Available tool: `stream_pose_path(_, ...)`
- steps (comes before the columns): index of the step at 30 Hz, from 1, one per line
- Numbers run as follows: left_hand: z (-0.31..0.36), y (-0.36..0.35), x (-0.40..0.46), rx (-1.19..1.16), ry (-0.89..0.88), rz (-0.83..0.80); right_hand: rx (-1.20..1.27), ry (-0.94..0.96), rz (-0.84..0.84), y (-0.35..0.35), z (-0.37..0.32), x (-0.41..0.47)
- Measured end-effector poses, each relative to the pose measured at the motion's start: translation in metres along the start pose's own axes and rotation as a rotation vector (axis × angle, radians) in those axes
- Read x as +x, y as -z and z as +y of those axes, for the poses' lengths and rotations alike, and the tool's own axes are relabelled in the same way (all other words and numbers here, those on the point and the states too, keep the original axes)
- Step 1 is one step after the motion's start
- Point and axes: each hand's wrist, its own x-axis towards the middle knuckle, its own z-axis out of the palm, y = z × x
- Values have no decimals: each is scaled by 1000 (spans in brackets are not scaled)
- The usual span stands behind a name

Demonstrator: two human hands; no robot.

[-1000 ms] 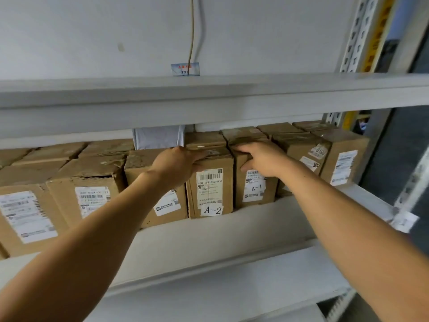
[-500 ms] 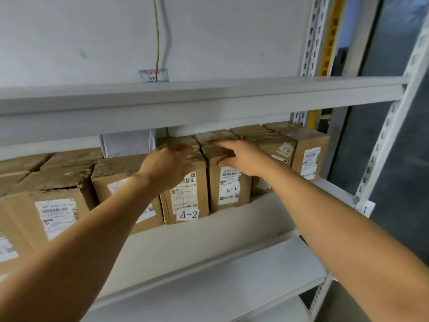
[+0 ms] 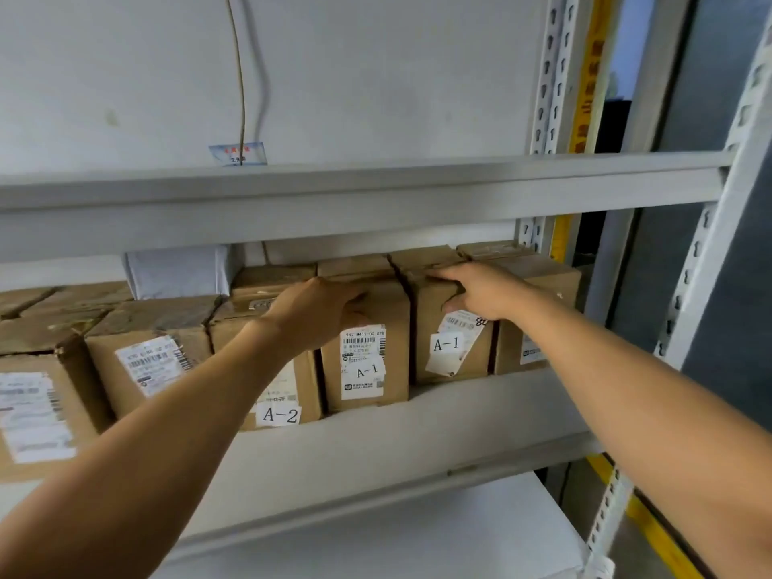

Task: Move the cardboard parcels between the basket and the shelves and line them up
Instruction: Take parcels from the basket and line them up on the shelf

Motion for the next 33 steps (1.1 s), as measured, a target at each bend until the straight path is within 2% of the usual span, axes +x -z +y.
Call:
stream_pose_path(7, 4, -4, 3, 111, 87, -67, 81, 44, 17, -2, 14, 1)
stream_pose_path(12, 4, -6, 9, 51, 138, -84, 98, 111, 59, -5, 8, -3)
stream_pose_path(15, -3, -7, 11, 87, 93, -111, 104, 136, 72, -7, 10, -7)
stream_pose_path(17, 0, -10, 15, 255, -15, -193, 101, 158, 90, -10, 10, -13)
stream_pose_path(18, 3, -10, 20, 291, -42, -162, 116, 161, 97, -12, 10, -16)
stream_pose_path(19, 9, -8, 26, 221, -39, -73, 140, 156, 113, -12, 12, -20)
stream_pose_path(20, 17, -6, 32, 95, -11, 9, 169, 139, 145, -11, 14, -23)
stream_pose_path(22, 40, -6, 50, -52, -18, 67, 228, 83, 285, -7, 27, -32)
stream_pose_path(24, 58, -6, 67, -54, -78, 77, 221, -16, 488, -2, 49, -39)
stream_pose_path(26, 73, -8, 83, -30, -136, 24, 190, -166, 573, 5, 75, -41)
stream_pose_path(29, 87, -8, 95, 132, -207, -88, 144, -385, 483, 8, 105, -38)
stream_pose_path(30, 86, -11, 99, 168, -213, -90, 210, -426, 441, 9, 109, -37)
stream_pose_path(33, 83, -15, 100, 35, -115, -68, 535, -455, 400, 9, 112, -38)
